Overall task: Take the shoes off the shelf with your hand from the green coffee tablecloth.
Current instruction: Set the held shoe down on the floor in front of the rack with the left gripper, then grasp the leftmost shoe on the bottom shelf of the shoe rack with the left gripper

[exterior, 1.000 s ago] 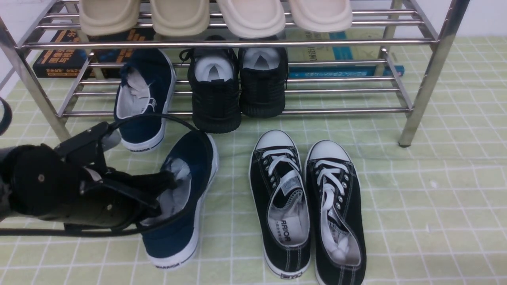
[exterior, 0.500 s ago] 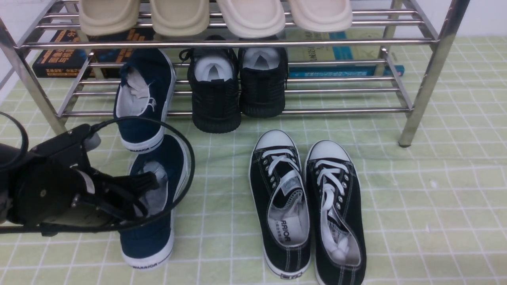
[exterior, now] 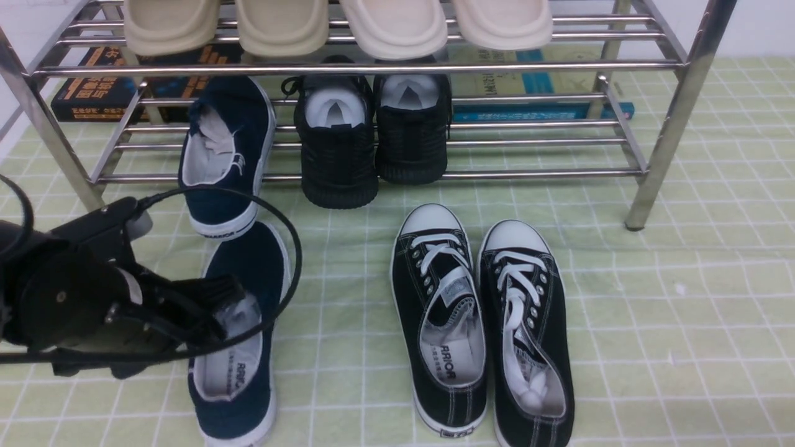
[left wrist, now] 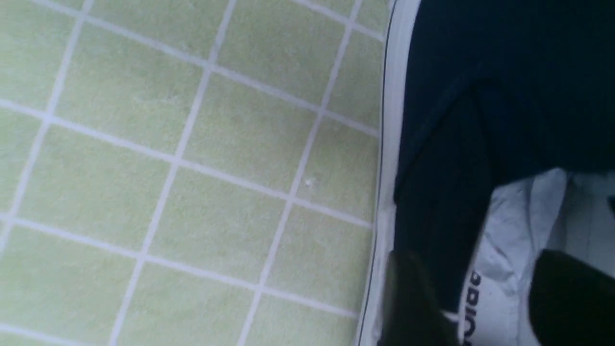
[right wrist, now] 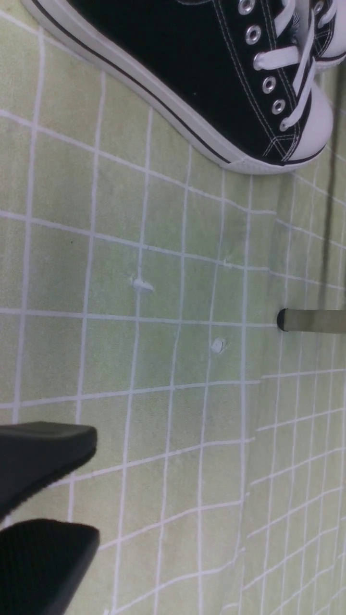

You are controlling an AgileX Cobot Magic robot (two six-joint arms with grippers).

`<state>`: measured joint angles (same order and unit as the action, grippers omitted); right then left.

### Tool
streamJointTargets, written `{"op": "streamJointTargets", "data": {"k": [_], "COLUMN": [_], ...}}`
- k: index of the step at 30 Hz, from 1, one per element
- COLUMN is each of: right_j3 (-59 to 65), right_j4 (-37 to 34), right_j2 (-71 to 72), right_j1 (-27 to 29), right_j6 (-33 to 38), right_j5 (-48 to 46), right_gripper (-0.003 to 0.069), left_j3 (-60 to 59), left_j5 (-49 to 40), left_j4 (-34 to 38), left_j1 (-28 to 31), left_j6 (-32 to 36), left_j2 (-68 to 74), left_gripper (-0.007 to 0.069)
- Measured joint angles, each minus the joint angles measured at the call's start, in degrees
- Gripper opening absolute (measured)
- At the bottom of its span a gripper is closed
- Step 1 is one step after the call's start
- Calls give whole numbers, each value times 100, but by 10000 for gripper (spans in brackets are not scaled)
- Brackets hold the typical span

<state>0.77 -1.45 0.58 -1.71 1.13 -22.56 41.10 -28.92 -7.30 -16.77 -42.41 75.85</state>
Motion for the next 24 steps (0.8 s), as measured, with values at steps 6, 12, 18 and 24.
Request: {"op": "streamJointTargets", "data": {"k": [6, 12, 18, 24], "right_j3": [0, 0, 0, 0], "right_j4": [0, 0, 0, 0], "right_j2": [0, 0, 0, 0], "right_j1": [0, 0, 0, 0], "right_j6": [0, 0, 0, 0], "right_j5": [0, 0, 0, 0], "right_gripper": [237, 237, 237, 237], "left_j3": [1062, 2364, 3499, 4090], "left_j5": [-810, -1140, -1538, -1829], "left_j4": [-359, -695, -790, -823], "left_j1": [0, 0, 140, 564], "left_j6": [0, 0, 0, 0], "left_j2": [-226, 248, 1243, 2100], "left_gripper": [462, 463, 463, 463]}}
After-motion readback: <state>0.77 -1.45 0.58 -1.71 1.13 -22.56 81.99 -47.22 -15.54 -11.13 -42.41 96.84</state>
